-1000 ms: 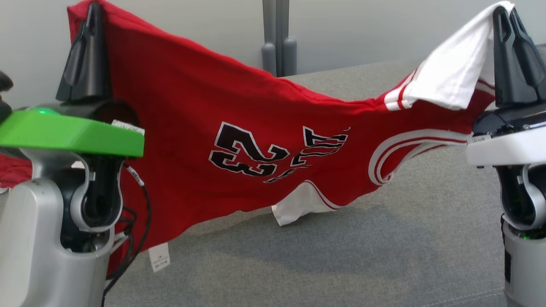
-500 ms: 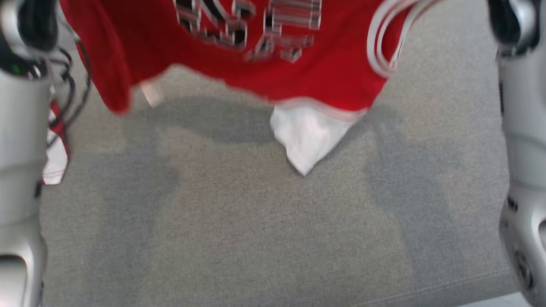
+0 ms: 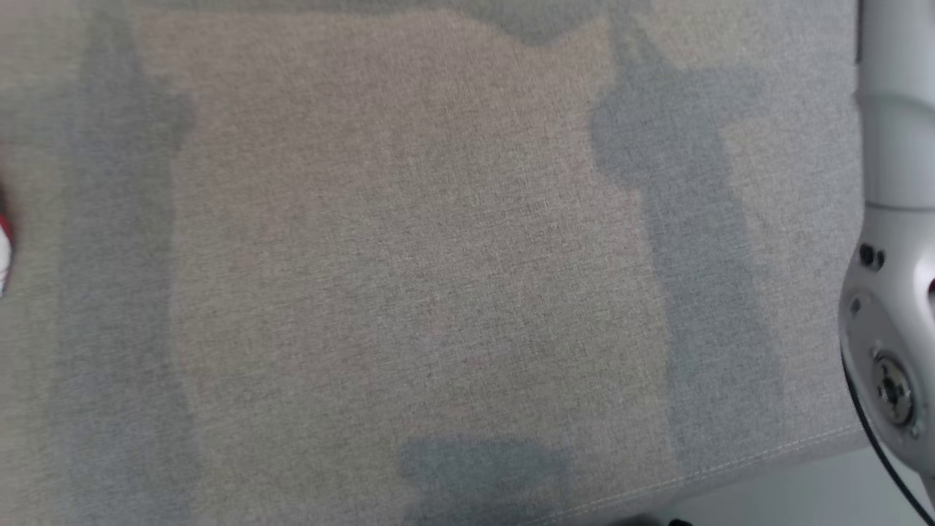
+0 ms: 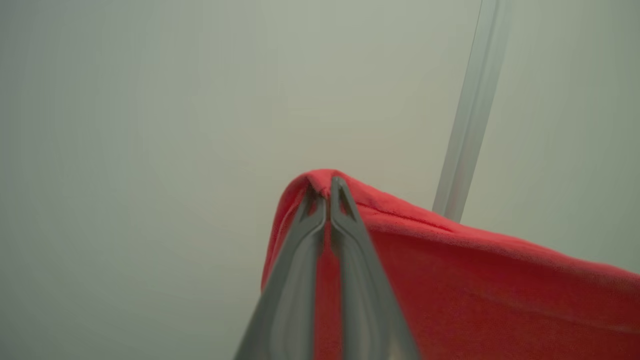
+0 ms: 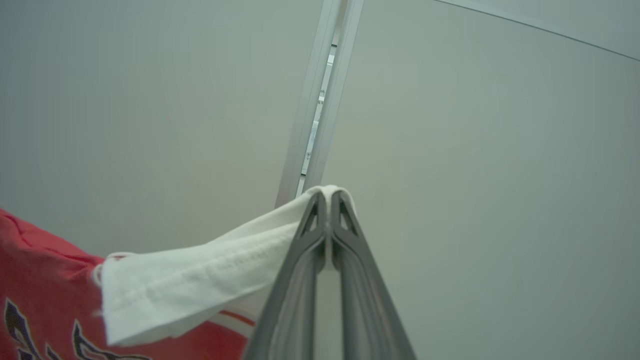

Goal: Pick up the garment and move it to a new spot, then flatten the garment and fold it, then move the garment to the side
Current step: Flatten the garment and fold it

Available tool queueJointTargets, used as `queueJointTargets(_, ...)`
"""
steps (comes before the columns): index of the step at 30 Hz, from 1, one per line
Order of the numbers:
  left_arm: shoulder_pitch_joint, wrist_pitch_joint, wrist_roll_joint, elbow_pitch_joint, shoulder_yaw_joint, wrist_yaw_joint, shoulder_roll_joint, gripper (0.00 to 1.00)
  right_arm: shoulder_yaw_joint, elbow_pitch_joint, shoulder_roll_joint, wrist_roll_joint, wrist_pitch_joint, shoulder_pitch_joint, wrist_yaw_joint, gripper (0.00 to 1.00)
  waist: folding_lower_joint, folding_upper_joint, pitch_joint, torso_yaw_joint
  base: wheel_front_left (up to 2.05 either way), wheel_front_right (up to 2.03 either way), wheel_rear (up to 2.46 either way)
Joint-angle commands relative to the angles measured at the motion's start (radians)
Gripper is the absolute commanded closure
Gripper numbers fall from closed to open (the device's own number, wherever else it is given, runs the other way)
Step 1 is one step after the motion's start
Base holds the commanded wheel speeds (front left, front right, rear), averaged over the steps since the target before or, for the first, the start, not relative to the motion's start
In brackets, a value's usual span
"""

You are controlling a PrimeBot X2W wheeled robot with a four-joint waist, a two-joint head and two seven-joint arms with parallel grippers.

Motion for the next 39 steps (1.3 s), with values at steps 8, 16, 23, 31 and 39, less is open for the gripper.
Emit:
queueJointTargets(8, 0.034, -0.088, -0.023, 0.123, 0.002, -0.056, -0.012, 1.00, 0.083, -0.045, 0.007, 0.077, -0.008, 0.138, 0.000, 1.00, -0.0002, 0.0000, 0.133, -0.041, 0.00, 0.00, 0.00)
queueJointTargets(16, 0.099, -0.133, -0.055, 0.157, 0.001, -0.126, -0.022, 1.00, 0.130, -0.110, 0.003, 0.149, -0.008, 0.266, 0.000, 1.00, -0.0002, 0.0000, 0.095, -0.011, 0.00, 0.00, 0.00)
queueJointTargets(23, 0.217, -0.153, -0.105, 0.088, 0.021, -0.169, -0.019, 1.00, 0.155, -0.212, -0.058, 0.238, -0.009, 0.450, 0.000, 1.00, -0.0002, 0.0000, 0.017, 0.019, 0.00, 0.00, 0.00)
queueJointTargets(31, 0.499, -0.141, -0.175, -0.125, 0.023, -0.185, -0.011, 1.00, 0.133, -0.415, -0.157, 0.310, 0.050, 0.777, 0.000, 1.00, -0.0002, 0.0000, -0.100, 0.052, 0.00, 0.00, 0.00)
queueJointTargets(39, 0.890, -0.100, -0.237, -0.422, 0.032, -0.112, -0.013, 1.00, 0.093, -0.661, -0.169, 0.316, 0.151, 1.087, 0.000, 1.00, -0.0002, 0.0000, -0.184, 0.065, 0.00, 0.00, 0.00)
